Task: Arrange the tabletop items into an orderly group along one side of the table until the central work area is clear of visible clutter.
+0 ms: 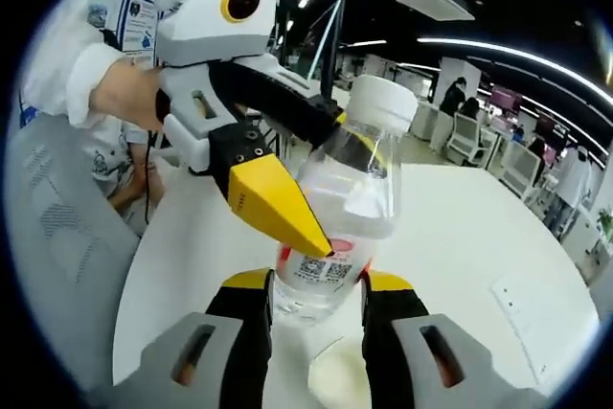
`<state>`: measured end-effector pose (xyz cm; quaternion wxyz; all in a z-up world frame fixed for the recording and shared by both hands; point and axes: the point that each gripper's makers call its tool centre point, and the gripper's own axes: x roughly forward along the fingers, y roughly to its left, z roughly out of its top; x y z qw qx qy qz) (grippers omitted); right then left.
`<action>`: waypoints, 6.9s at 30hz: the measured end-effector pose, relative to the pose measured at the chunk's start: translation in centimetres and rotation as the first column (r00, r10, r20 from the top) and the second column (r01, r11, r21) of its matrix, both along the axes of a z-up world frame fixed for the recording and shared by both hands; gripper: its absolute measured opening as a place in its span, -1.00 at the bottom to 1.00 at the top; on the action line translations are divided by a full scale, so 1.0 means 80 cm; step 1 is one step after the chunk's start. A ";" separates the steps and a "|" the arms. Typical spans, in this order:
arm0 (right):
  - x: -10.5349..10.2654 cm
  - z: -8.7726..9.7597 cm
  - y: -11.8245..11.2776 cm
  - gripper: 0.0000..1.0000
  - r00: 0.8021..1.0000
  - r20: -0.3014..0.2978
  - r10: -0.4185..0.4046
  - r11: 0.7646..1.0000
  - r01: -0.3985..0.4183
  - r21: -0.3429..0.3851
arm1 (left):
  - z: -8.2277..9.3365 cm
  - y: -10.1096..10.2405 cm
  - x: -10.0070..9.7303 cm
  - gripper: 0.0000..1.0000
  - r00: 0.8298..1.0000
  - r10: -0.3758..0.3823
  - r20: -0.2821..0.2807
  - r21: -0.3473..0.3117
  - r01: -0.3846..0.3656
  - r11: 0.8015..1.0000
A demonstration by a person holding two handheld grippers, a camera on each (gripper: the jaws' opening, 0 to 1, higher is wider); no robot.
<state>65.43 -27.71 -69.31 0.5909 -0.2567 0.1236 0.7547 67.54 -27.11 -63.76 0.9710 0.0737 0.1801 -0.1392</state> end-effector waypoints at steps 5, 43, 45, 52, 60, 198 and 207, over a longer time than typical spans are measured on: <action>0.005 -0.011 0.001 -0.36 1.000 0.004 0.005 0.999 -0.005 -0.045 | -0.009 0.002 0.006 -0.29 1.000 -0.010 -0.011 0.009 0.010 1.000; 0.003 -0.052 -0.004 -0.35 1.000 0.009 -0.025 0.980 0.026 -0.196 | -0.054 0.005 0.017 -0.29 0.998 -0.050 -0.045 0.019 0.051 0.999; 0.003 -0.053 -0.004 -0.35 1.000 0.010 -0.028 0.979 0.029 -0.201 | -0.056 0.005 0.018 -0.29 0.998 -0.052 -0.045 0.024 0.053 0.998; 0.007 -0.063 -0.003 -0.35 0.999 0.018 -0.028 0.975 0.031 -0.218 | -0.063 0.007 0.019 -0.29 0.998 -0.046 -0.036 0.019 0.047 0.999; 0.013 -0.065 -0.002 -0.35 0.999 0.020 -0.031 0.974 0.034 -0.224 | -0.065 0.008 0.022 -0.28 0.999 -0.041 -0.015 0.017 0.041 0.999; 0.020 -0.013 -0.075 0.15 0.984 0.016 -0.178 0.974 0.179 -0.138 | -0.035 0.003 0.002 0.08 0.975 0.222 0.007 -0.012 -0.222 0.975; 0.023 -0.002 -0.086 0.34 0.975 0.028 -0.221 0.968 0.222 -0.115 | -0.021 -0.006 -0.004 0.44 0.978 0.206 0.023 -0.020 -0.206 0.978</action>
